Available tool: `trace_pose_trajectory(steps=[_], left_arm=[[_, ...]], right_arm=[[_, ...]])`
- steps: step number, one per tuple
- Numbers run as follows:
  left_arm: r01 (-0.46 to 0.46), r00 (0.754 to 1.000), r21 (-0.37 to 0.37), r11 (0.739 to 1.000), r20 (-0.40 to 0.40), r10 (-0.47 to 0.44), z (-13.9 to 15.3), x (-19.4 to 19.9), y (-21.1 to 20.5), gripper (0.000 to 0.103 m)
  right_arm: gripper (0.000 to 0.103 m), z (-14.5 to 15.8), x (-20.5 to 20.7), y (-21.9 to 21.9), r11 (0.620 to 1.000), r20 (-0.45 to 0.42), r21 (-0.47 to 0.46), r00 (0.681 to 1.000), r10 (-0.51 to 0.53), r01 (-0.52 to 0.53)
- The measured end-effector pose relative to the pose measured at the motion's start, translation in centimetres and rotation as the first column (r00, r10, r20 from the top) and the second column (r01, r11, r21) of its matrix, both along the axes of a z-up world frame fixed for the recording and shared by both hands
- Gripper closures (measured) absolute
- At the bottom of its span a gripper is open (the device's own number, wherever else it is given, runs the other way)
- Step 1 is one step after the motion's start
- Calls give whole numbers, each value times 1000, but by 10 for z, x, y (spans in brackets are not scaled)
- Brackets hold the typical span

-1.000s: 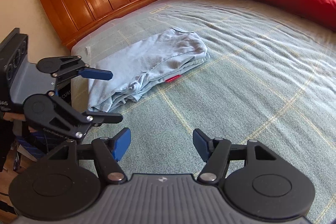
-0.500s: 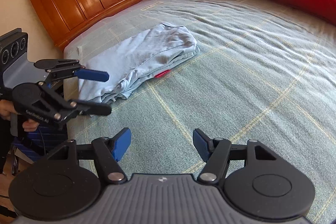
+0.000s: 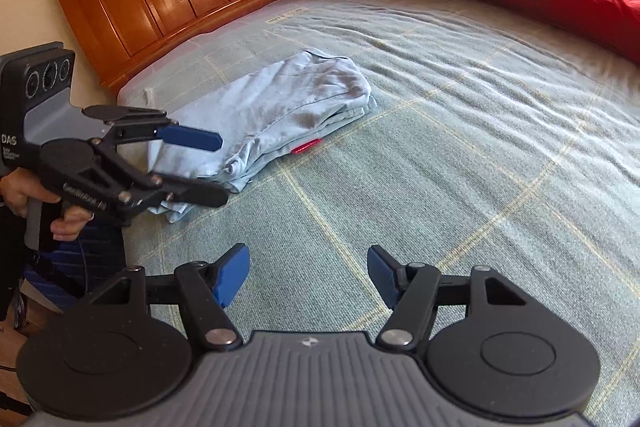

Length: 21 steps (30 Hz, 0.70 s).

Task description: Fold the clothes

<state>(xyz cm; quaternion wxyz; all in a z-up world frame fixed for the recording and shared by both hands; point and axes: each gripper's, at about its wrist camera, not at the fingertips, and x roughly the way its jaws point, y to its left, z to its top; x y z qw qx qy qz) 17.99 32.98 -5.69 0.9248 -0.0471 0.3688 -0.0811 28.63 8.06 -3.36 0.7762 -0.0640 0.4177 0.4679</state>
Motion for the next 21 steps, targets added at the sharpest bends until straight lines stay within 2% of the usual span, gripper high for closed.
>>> trace_pose_trajectory(steps=[2, 6, 9, 12, 16, 19, 21], left_arm=[[-47, 999, -36, 998, 2, 47, -3, 14, 9, 20], [-64, 997, -61, 996, -33, 63, -18, 33, 7, 21], [10, 998, -36, 999, -60, -12, -22, 23, -13, 21], [27, 999, 34, 999, -24, -26, -8, 1, -22, 20], [-115, 993, 52, 992, 29, 114, 12, -22, 11, 17], [-270, 963, 107, 957, 22, 270, 10, -29, 45, 16], [-322, 945, 154, 934, -4, 326, 2, -33, 58, 16]], right_arm=[[33, 0, -3, 0, 1000, -3, 4, 1000, 1, -1], [33, 1, -9, -1, 1000, 19, -23, 1000, 14, -14], [32, 2, -10, -6, 999, 20, -32, 1000, 9, -8], [32, 3, -8, -11, 1000, 13, -25, 1000, 0, 0], [31, 4, -9, -14, 1000, 3, -7, 1000, -3, 3], [30, 4, -13, -16, 1000, -7, 4, 1000, -9, 9], [29, 2, -16, -19, 1000, -26, 21, 1000, -13, 13]])
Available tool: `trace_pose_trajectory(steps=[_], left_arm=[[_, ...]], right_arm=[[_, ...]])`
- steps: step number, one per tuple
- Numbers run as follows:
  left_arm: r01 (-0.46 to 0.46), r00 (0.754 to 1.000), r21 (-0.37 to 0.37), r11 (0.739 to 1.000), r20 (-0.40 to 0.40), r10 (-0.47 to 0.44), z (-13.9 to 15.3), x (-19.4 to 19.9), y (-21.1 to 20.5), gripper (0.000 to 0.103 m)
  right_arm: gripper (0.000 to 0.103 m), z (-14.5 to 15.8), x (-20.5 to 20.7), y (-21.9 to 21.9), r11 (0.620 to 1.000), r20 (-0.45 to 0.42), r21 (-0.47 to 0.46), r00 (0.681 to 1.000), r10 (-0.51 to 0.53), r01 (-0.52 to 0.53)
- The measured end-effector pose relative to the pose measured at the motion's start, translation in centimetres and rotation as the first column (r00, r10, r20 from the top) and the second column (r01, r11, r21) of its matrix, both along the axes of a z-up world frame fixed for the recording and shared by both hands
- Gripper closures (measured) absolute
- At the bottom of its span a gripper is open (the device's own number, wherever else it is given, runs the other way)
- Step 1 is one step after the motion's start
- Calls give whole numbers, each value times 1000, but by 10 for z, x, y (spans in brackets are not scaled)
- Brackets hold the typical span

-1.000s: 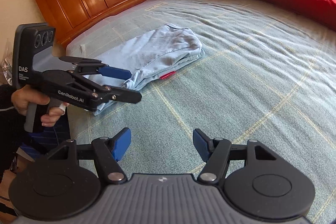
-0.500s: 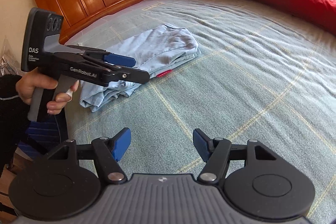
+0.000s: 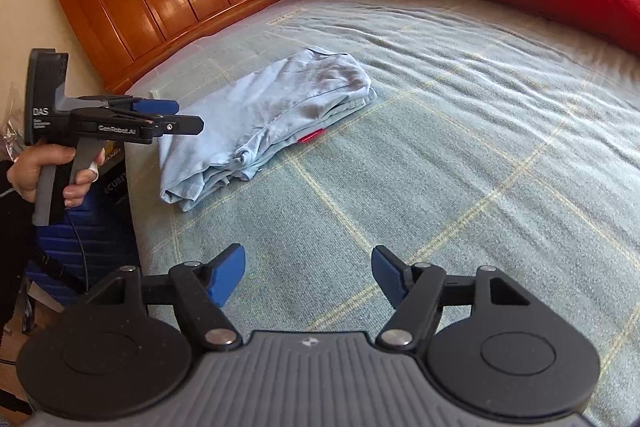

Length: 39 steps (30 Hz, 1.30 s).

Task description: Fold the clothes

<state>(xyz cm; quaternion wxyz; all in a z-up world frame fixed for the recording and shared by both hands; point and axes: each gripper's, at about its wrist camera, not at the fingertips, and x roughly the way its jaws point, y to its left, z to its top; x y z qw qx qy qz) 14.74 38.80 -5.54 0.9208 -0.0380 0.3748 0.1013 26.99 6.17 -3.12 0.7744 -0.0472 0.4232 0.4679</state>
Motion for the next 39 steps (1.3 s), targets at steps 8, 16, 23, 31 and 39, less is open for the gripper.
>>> trace_pose_trajectory(steps=[8, 16, 23, 31, 39], left_arm=[[-77, 997, -87, 993, -20, 75, -17, -14, 25, 16], [-77, 997, -24, 997, 22, 78, -3, -11, -12, 7], [-137, 990, 48, 989, -12, 138, -24, -13, -34, 7], [-201, 974, 113, 973, 129, 186, 18, -60, -77, 1], [-257, 953, 137, 957, 198, 228, 37, -111, -127, 1]], right_arm=[[29, -12, -14, -8, 1000, -53, -16, 998, -16, 15], [26, -4, -29, -4, 999, -38, -7, 998, -41, 41], [26, -4, -47, -3, 998, -48, -18, 997, -55, 54], [25, 12, -73, -9, 998, 1, -1, 998, -65, 65], [21, 35, -112, -14, 998, 73, 19, 996, -53, 51]])
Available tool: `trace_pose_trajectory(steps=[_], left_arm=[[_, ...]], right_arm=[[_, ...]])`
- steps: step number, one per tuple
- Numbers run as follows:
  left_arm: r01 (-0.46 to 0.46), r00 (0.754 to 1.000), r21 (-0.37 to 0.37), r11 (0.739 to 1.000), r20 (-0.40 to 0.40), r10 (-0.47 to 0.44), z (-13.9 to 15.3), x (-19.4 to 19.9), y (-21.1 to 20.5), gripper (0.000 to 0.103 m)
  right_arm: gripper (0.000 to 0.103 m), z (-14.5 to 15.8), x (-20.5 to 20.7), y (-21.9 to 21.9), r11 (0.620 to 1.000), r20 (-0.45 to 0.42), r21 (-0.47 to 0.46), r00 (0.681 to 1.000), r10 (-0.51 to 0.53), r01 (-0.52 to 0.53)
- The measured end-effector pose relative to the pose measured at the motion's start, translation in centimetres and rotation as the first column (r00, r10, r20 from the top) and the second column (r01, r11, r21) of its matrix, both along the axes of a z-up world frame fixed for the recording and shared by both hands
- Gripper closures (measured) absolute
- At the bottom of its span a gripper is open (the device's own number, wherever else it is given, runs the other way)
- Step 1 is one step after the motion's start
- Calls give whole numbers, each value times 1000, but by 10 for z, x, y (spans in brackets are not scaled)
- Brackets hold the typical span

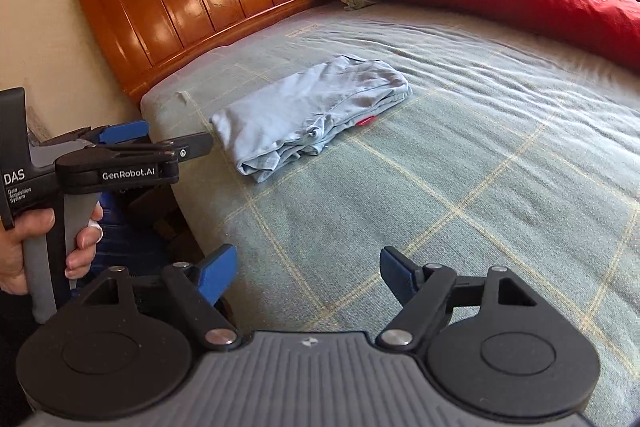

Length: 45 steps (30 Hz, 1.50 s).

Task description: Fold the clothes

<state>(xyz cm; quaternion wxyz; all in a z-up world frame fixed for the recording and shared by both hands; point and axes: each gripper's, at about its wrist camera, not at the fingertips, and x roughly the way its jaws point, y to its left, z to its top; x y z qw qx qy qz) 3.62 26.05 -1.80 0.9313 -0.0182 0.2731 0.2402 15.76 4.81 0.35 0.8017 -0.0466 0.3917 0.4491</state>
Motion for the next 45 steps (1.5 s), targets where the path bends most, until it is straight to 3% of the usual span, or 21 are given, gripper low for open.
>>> trace_pose_trajectory(steps=[6, 10, 19, 32, 35, 42, 45], left_arm=[[-75, 997, 8, 997, 34, 75, 16, -31, -28, 1], [-131, 991, 4, 991, -28, 131, 18, -42, -39, 1], [-162, 985, -67, 984, -62, 158, 33, -78, -57, 1], [-173, 983, -110, 979, -78, 165, 57, -130, -97, 1], [-176, 981, -97, 980, -104, 166, 57, -136, -107, 1], [-193, 975, -158, 968, -139, 172, 58, -142, -112, 1], [-204, 973, -138, 969, -136, 185, 59, -144, -113, 1]], right_arm=[[12, 11, -30, -3, 1000, 72, -13, 997, -11, 12], [0, 15, -46, -6, 1000, 95, -20, 995, -20, 22], [0, 24, -84, -8, 999, 153, -34, 988, -30, 36], [0, 47, -141, -32, 997, 219, -6, 973, -73, 76], [0, 47, -149, -38, 996, 218, -12, 972, -89, 94], [0, 49, -161, -43, 991, 253, -45, 961, -114, 130], [0, 49, -159, -44, 986, 254, -57, 958, -137, 156]])
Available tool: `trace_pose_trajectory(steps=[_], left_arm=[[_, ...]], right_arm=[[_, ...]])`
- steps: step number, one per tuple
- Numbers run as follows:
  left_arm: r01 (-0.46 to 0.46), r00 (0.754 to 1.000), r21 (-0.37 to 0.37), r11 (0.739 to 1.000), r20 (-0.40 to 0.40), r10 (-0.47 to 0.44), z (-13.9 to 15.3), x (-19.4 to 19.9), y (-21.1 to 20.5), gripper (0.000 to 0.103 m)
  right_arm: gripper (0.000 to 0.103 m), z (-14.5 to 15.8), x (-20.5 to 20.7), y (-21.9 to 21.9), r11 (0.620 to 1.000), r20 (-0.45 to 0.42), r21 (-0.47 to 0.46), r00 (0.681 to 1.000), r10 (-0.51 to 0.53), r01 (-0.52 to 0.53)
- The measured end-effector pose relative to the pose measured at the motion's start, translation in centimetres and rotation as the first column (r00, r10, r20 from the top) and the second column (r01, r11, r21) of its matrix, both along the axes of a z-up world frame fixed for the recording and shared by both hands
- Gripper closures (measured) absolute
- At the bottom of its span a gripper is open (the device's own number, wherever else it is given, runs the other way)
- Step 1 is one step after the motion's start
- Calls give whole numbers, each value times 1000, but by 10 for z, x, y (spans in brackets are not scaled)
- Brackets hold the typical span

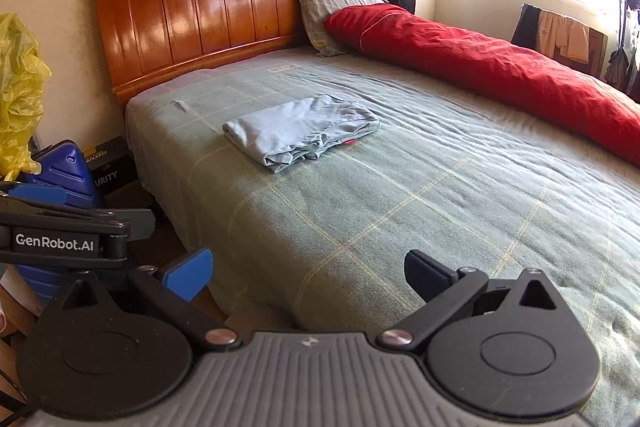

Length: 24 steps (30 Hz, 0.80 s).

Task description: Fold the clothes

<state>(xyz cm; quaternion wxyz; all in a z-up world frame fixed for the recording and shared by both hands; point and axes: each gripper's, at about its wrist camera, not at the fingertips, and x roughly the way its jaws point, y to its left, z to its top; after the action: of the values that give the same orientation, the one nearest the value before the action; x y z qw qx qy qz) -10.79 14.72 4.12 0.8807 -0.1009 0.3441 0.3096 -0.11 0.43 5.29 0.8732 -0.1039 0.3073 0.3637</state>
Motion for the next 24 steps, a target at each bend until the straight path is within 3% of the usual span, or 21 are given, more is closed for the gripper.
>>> trace_pose_trajectory(steps=[5, 24], left_arm=[[-18, 998, 49, 999, -56, 20, -6, 4, -1, 1], [31, 997, -52, 998, -65, -34, -15, 7, 5, 1]], right_arm=[[0, -6, 9, 3, 997, 21, -41, 997, -71, 72], [0, -1, -1, 5, 999, 6, -34, 1000, 1, -1]])
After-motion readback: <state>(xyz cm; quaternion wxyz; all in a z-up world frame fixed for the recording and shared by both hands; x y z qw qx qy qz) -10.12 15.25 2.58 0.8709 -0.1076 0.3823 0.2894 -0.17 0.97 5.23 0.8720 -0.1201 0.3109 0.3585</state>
